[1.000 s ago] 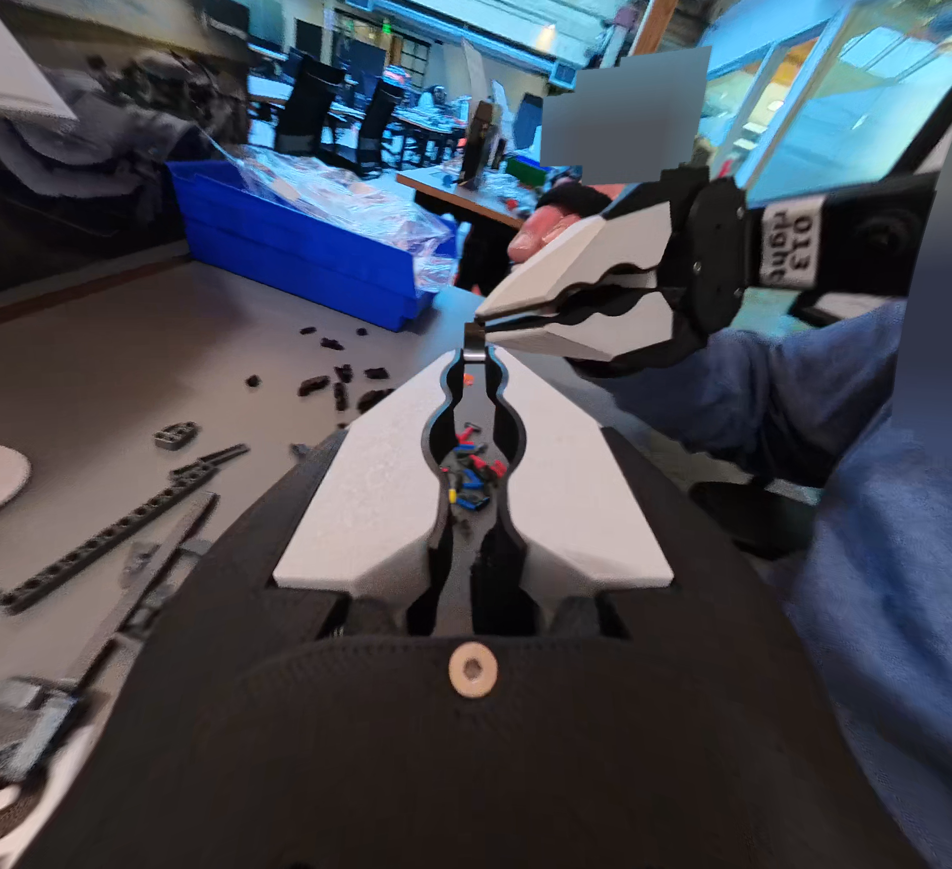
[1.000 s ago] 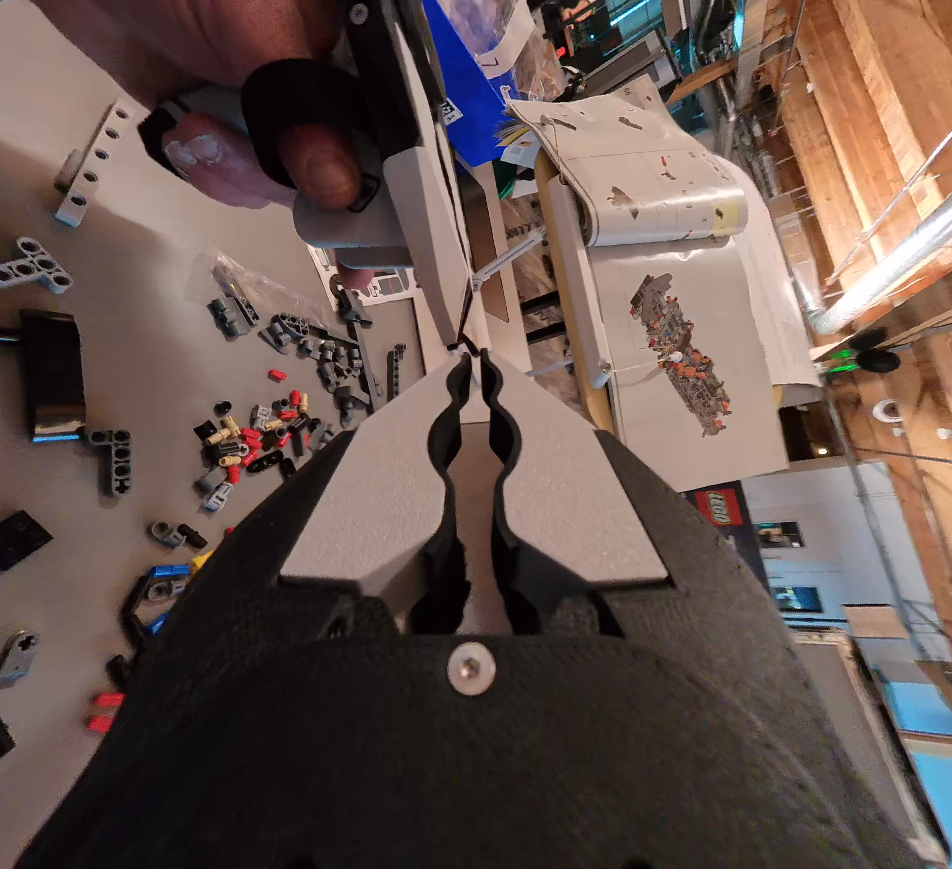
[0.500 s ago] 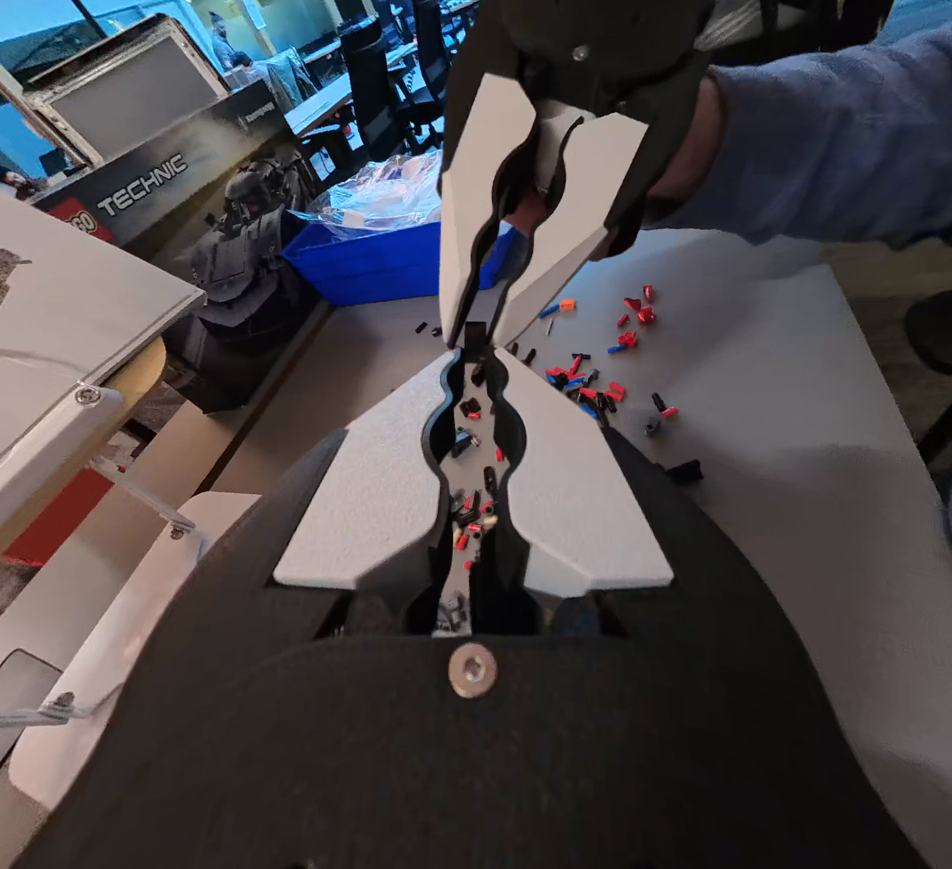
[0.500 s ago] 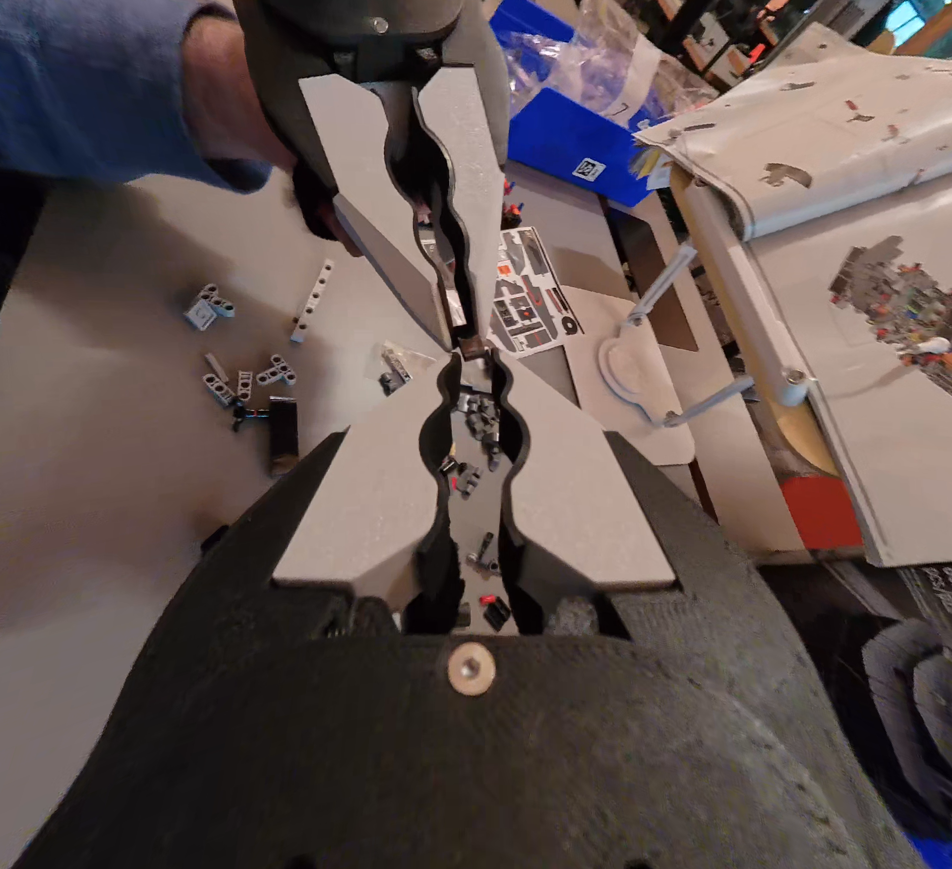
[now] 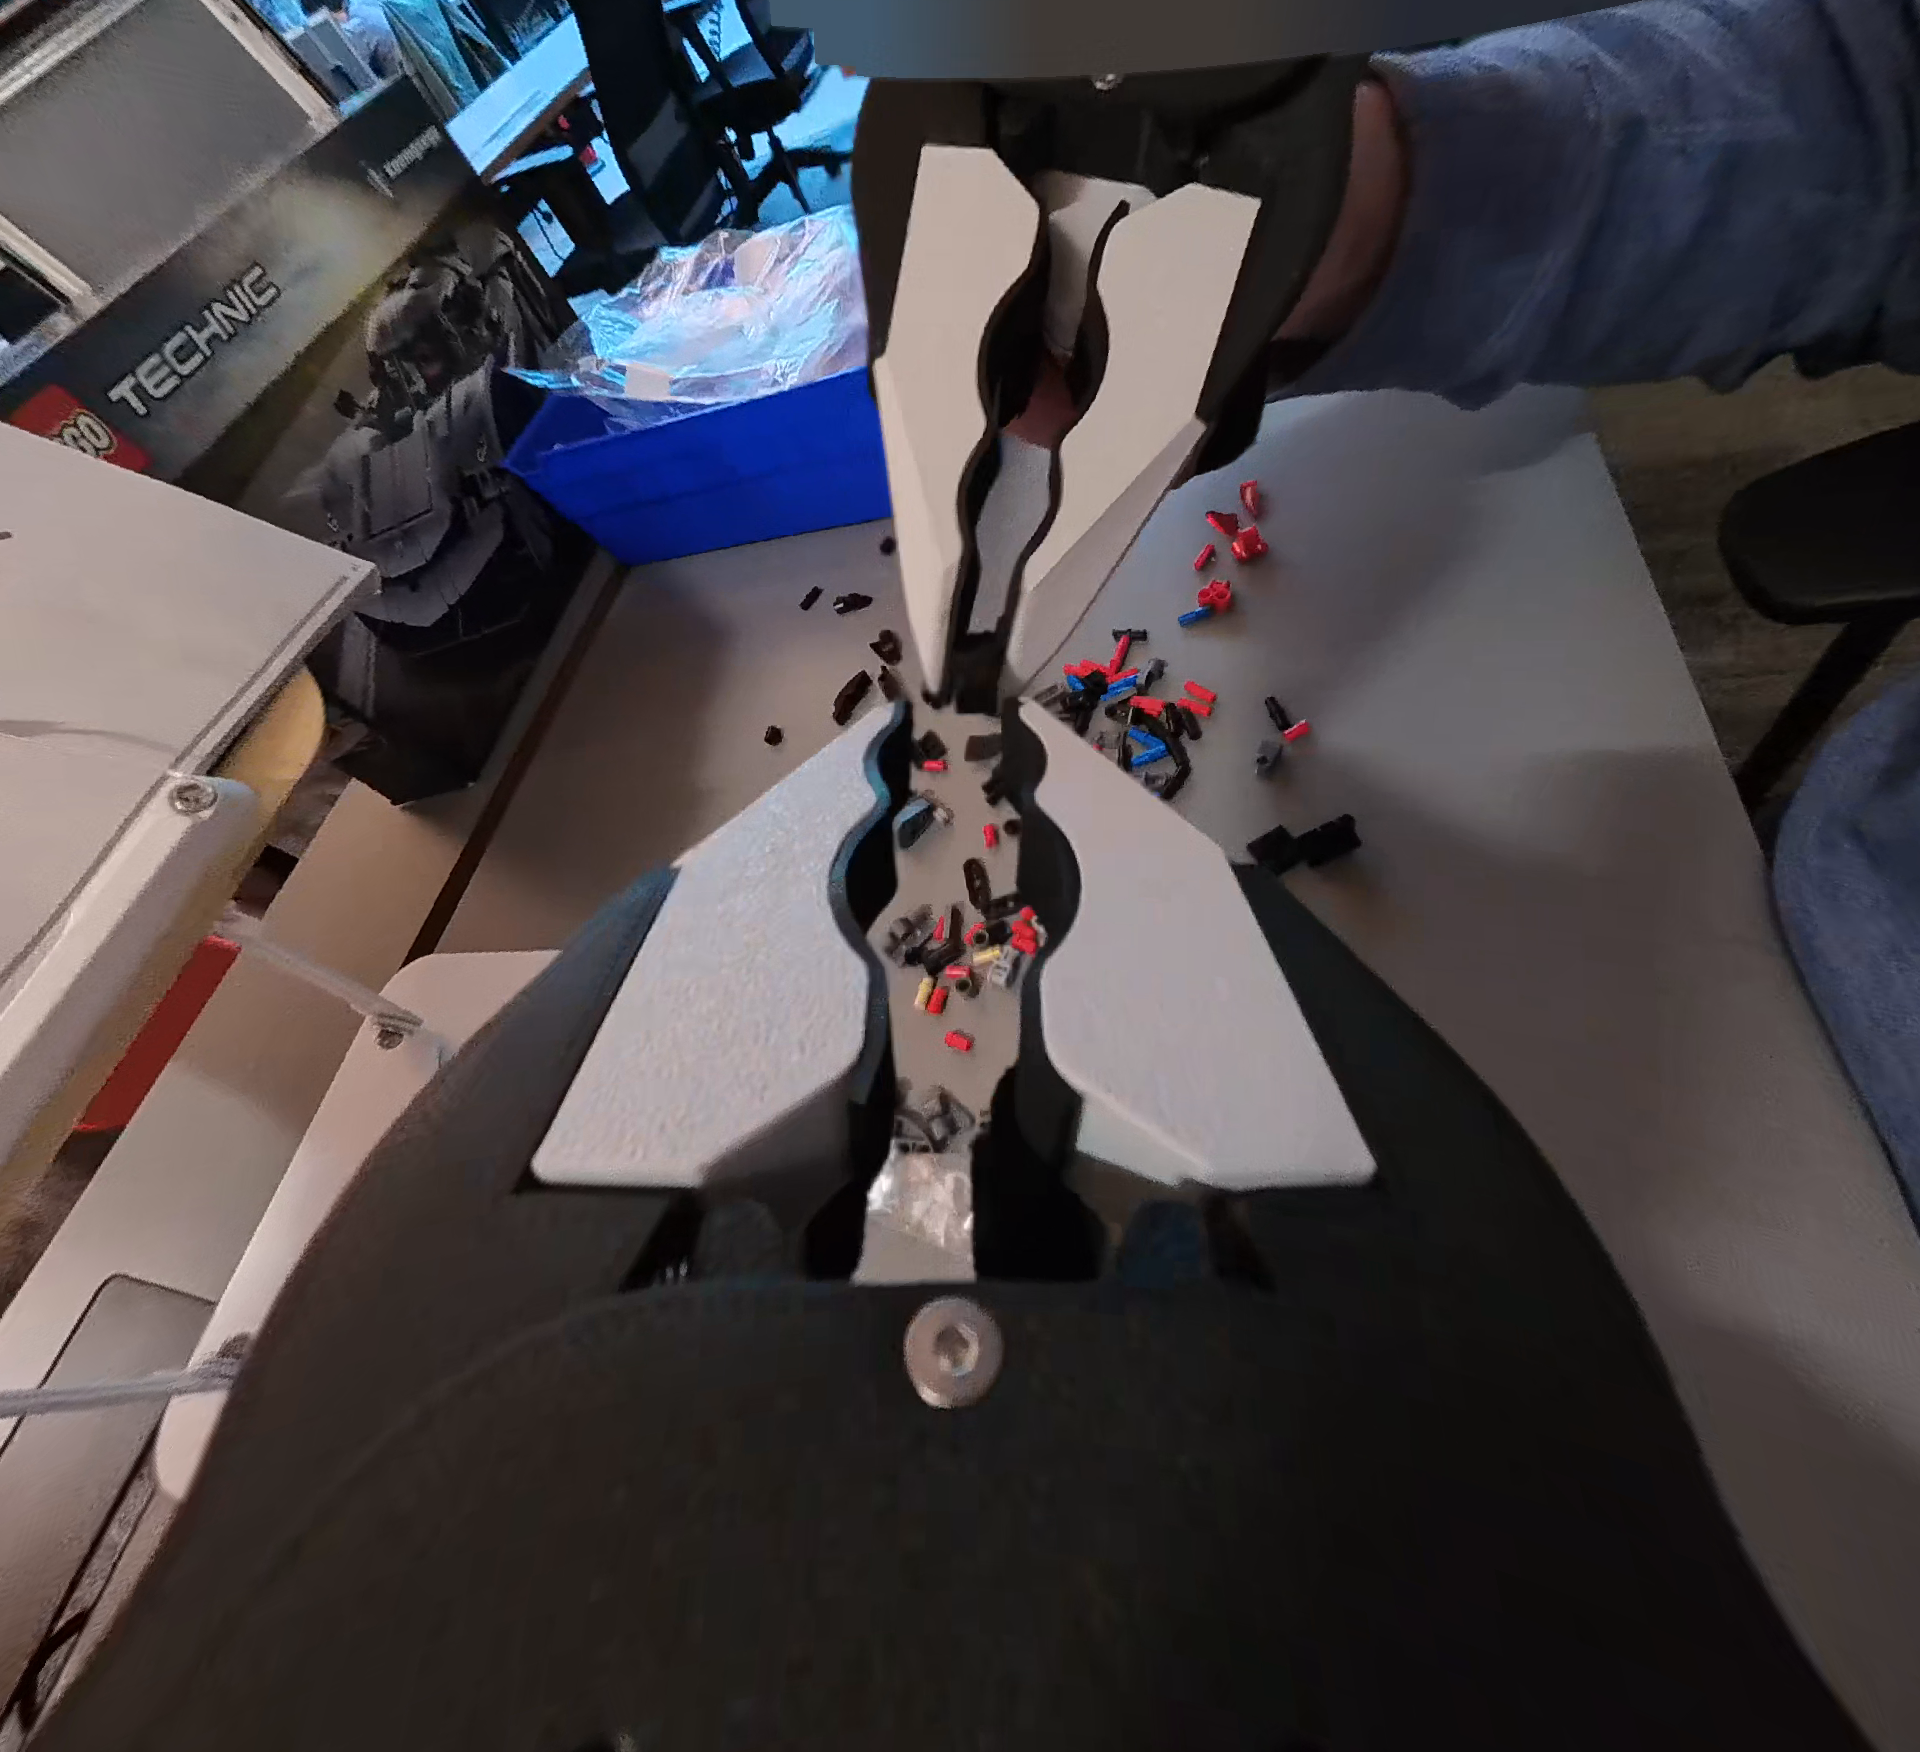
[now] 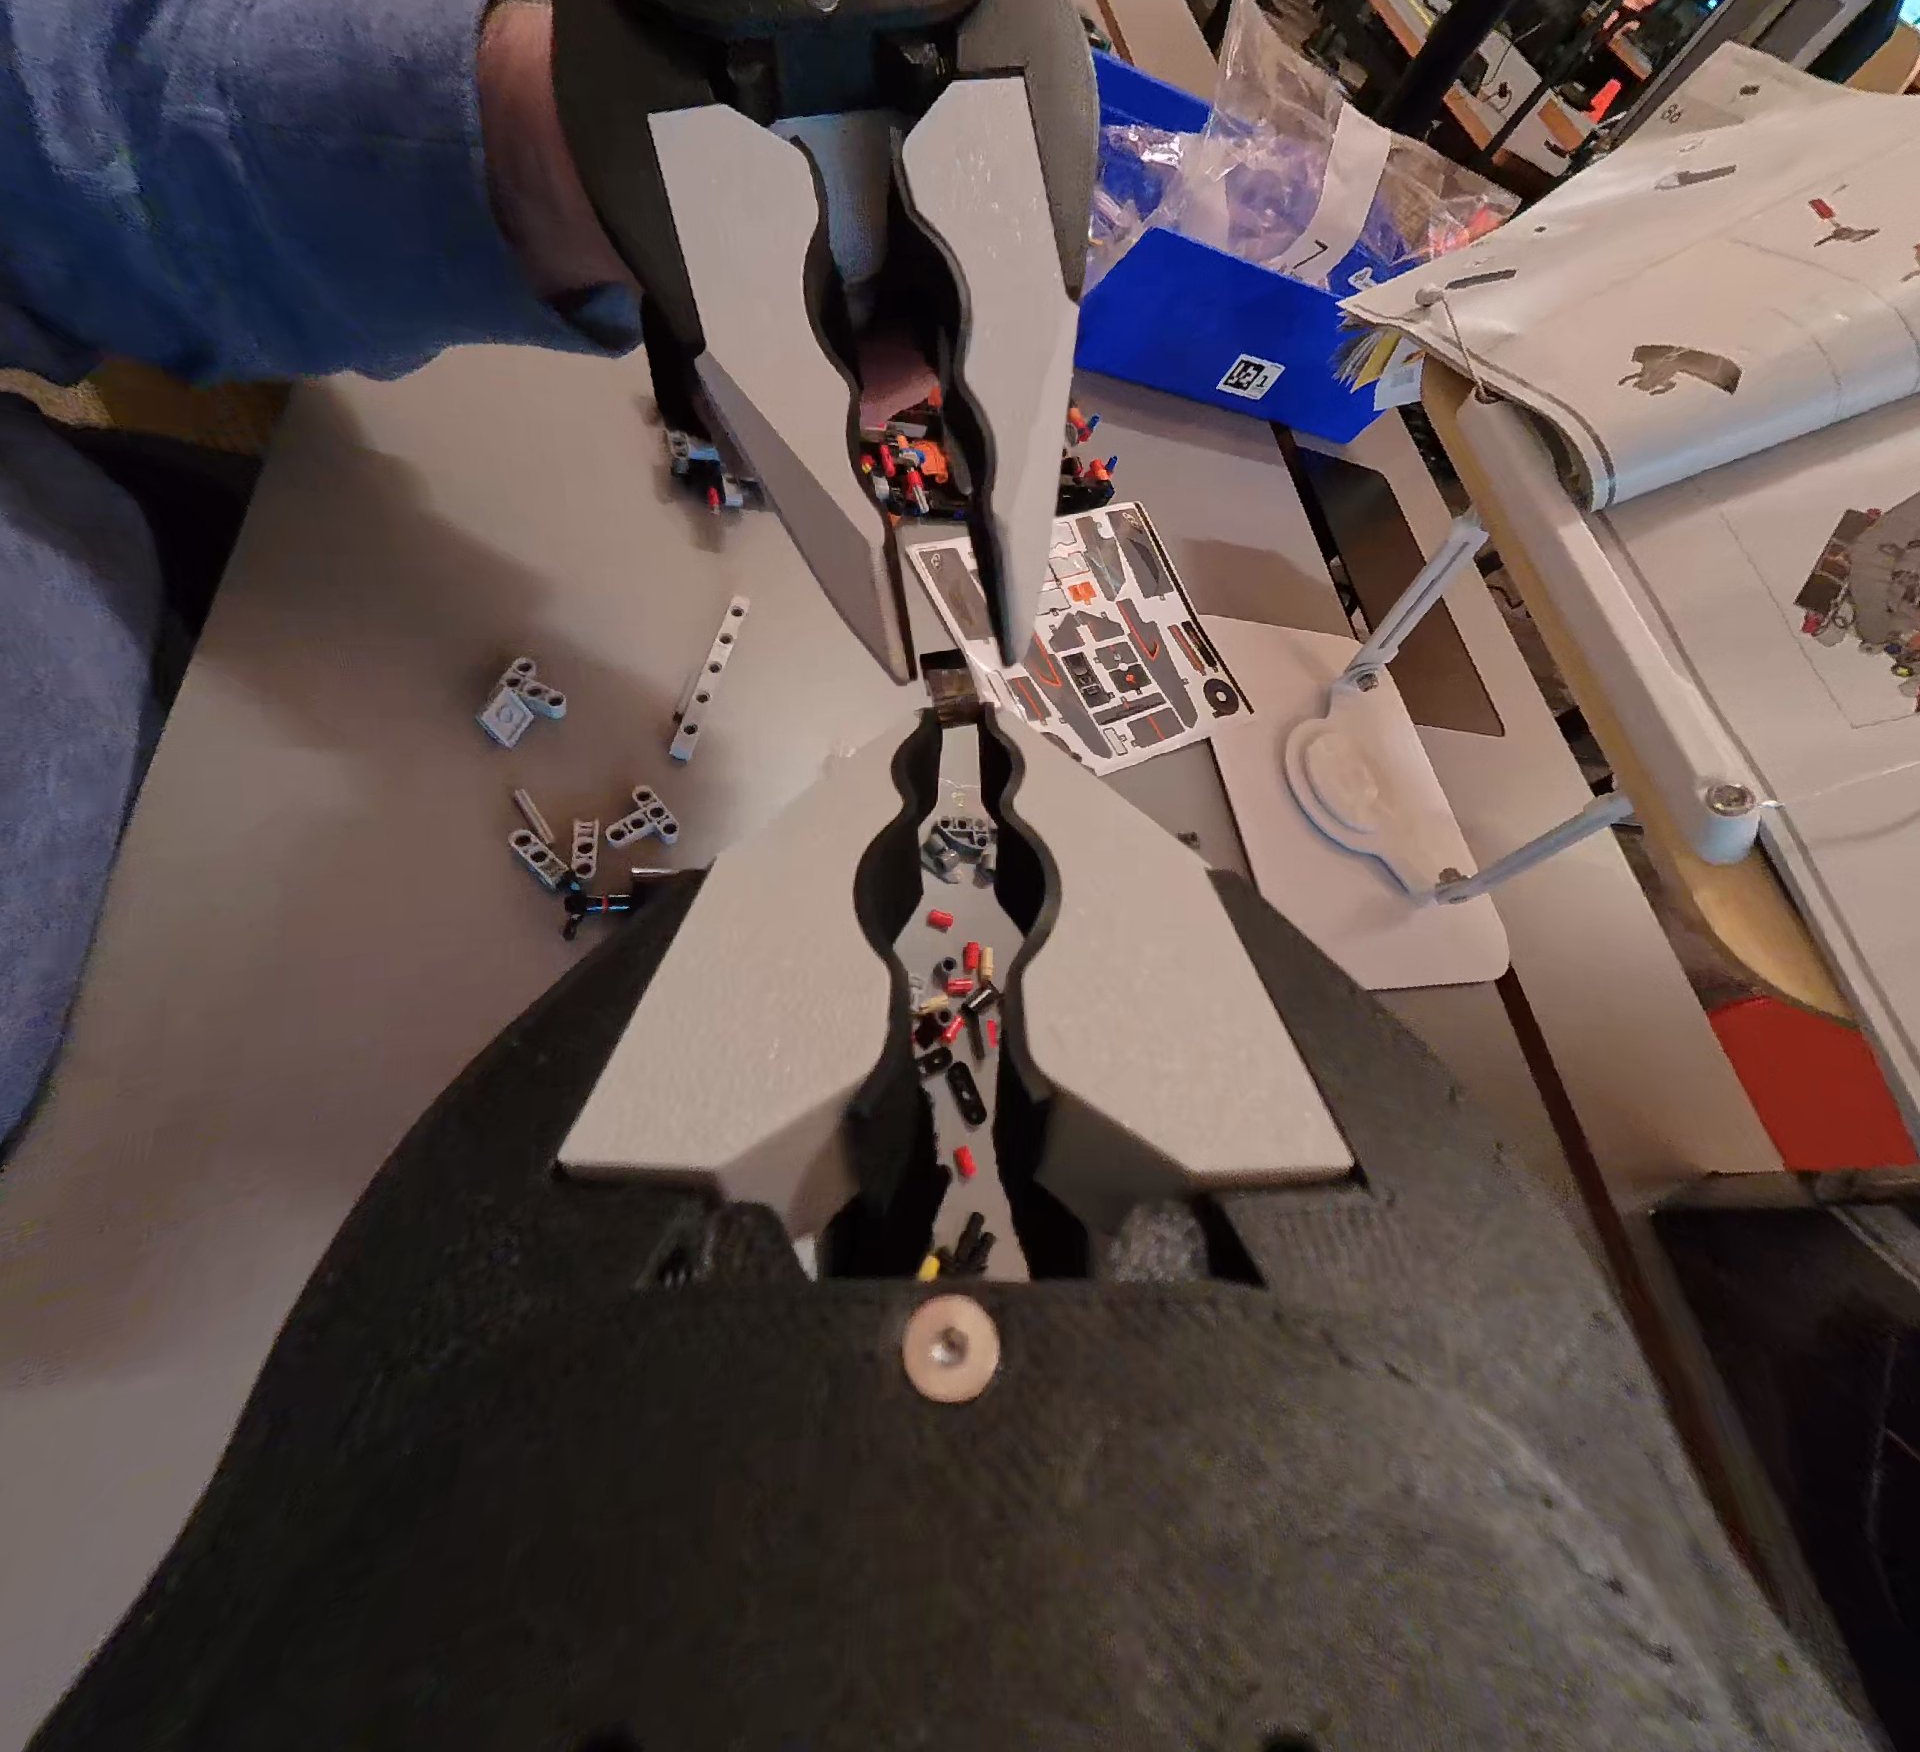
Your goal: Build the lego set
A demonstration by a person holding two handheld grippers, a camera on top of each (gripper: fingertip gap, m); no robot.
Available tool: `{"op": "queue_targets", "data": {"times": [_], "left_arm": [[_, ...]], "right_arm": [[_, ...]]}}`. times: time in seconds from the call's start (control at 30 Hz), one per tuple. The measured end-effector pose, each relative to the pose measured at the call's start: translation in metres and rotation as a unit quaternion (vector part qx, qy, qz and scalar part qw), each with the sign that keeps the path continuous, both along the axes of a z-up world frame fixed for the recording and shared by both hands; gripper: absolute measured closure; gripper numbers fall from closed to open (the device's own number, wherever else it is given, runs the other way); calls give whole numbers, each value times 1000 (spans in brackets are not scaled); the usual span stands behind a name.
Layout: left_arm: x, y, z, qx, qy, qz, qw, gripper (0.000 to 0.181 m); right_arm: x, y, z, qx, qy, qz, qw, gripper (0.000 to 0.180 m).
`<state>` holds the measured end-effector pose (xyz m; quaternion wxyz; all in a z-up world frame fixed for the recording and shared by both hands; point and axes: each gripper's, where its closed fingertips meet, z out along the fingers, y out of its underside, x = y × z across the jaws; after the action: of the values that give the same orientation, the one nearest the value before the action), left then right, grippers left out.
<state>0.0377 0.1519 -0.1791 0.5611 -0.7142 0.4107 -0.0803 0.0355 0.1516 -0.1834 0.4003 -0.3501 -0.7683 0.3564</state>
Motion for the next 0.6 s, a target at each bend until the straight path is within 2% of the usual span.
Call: {"op": "queue_targets", "data": {"times": [0.03, 0.17, 0.33, 0.5, 0.6], "left_arm": [[-2, -1, 0, -6, 1, -1, 1000, 163], [-16, -5, -14, -50, 6, -6, 999, 161], [-21, -17, -53, -123, 14, -17, 992, 159], [-15, -29, -92, -168, 49, -17, 984, 159], [-11, -36, -102, -183, 42, -22, 982, 159]], "right_arm": [[2, 0, 0, -12, -1, -1, 1000, 176], [8, 4, -3, -76, 12, -20, 997, 176], [16, 10, -4, -183, 29, -23, 982, 175], [19, 8, -12, -194, 17, -23, 981, 175], [18, 4, -15, -197, 10, -21, 980, 175]]}}
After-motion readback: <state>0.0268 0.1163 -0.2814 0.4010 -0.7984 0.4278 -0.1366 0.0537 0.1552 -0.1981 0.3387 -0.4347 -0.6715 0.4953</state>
